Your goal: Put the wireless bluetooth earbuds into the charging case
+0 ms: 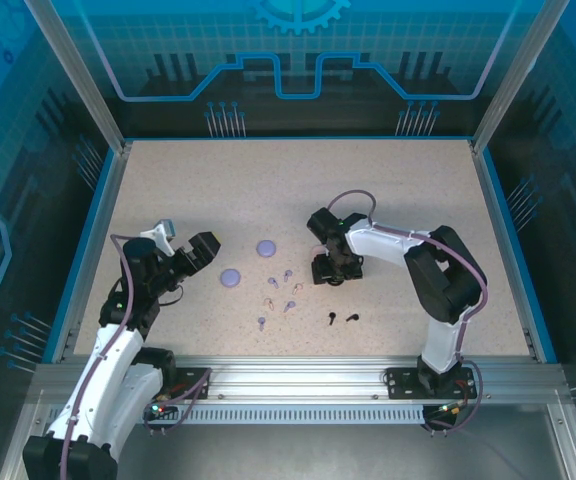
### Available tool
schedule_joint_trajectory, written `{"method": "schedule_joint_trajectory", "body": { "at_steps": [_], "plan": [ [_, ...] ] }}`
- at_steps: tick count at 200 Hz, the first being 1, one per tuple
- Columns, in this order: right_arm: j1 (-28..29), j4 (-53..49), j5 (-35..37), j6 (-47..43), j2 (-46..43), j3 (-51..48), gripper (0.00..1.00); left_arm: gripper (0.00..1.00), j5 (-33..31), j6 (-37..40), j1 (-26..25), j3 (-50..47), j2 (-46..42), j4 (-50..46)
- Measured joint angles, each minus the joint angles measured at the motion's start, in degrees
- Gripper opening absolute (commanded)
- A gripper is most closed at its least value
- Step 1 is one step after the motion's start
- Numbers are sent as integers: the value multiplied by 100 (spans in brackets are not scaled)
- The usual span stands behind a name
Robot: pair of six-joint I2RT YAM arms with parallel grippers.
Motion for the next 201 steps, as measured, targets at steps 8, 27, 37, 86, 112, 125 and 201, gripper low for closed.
{"method": "schedule_joint_trajectory", "body": {
  "at_steps": [8,27,37,86,112,125,201],
  "plan": [
    [15,-9,13,-2,24,35,71,99,0,0,0,0,0,0],
    [66,-20,33,-26,92,140,70,99,0,4,0,0,0,0],
    [85,-20,59,-42,103,164,69,99,-2,7,0,0,0,0],
    [107,-66,133,-66,223,291,65,99,-2,17,0,0,0,-2],
    [146,-157,173,-107,284,369,65,99,-2,17,0,0,0,-2],
    [162,-197,197,-136,308,407,62,99,-2,17,0,0,0,-4],
    [219,-238,258,-361,348,479,51,99,-2,20,0,0,-2,-103]
  ]
}}
